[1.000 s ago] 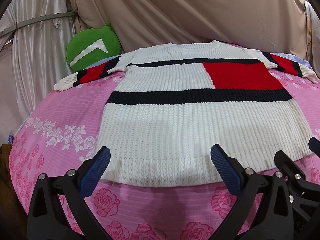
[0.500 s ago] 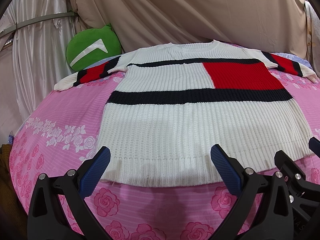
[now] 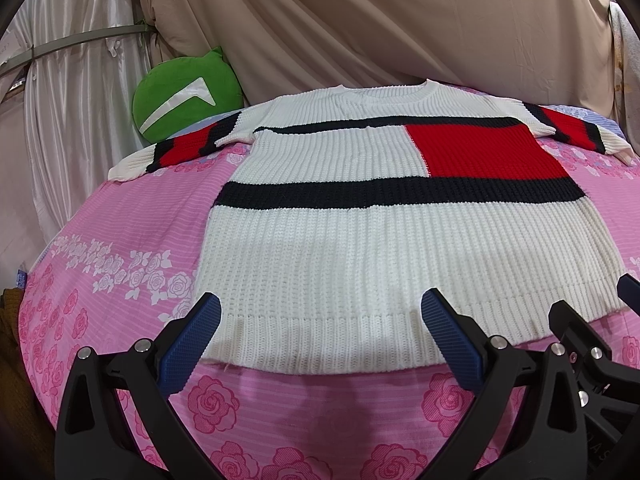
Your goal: Fold small clothes
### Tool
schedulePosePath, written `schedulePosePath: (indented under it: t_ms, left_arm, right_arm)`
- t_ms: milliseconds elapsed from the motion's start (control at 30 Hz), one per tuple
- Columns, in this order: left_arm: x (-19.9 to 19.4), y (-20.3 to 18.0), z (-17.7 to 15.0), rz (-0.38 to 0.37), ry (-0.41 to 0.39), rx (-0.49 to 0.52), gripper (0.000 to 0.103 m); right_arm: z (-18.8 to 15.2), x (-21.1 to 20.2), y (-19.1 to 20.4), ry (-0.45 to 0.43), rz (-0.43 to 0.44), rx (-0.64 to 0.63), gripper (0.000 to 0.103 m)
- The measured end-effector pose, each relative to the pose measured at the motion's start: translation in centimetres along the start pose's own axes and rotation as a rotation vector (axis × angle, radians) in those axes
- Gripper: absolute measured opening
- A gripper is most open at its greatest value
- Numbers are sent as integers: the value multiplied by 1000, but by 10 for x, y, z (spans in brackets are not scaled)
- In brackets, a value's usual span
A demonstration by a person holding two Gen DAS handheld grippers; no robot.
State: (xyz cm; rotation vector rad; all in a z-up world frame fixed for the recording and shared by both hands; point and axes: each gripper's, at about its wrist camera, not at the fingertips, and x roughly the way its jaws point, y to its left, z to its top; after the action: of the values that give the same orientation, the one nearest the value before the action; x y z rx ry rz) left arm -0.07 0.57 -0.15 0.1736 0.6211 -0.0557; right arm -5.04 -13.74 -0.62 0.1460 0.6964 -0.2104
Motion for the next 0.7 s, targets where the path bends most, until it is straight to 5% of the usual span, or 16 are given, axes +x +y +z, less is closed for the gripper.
schedulePosePath:
  t_ms: [100, 267, 467, 700]
  left_arm:
    - [-1, 3, 0, -23, -1, -11, 98]
    - [-2, 19, 2, -132, -2, -68, 98]
    - [-6, 39, 17, -115, -31, -43, 98]
    - [3, 71, 60, -170, -87, -99, 98]
  right_arm:
    - [-1, -1, -2, -5, 34, 6, 85]
    - [13, 7, -45, 52, 215, 140, 85]
    - [71, 46, -178, 4, 5, 259, 85]
    - [146, 121, -354, -39, -78, 579, 86]
